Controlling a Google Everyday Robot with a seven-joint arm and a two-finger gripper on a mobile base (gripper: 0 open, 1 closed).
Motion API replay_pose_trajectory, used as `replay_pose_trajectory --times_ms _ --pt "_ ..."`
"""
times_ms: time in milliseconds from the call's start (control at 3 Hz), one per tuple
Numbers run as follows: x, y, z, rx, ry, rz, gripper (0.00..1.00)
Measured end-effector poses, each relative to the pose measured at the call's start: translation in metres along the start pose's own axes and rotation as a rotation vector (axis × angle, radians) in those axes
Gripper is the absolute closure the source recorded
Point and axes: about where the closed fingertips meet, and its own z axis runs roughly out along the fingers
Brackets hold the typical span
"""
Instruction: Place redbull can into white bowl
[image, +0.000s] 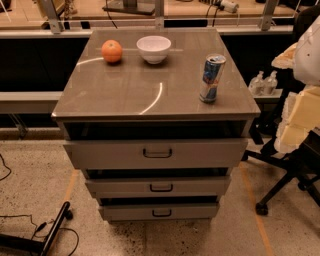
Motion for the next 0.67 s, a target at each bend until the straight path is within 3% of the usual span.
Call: replay_pose_trajectory --times_ms 333,667 --pt "0.0 0.0 0.0 0.003 -0.002 0.0 0.0" --pt "-0.014 -0.018 0.007 0.031 -0.099 0.019 0.0"
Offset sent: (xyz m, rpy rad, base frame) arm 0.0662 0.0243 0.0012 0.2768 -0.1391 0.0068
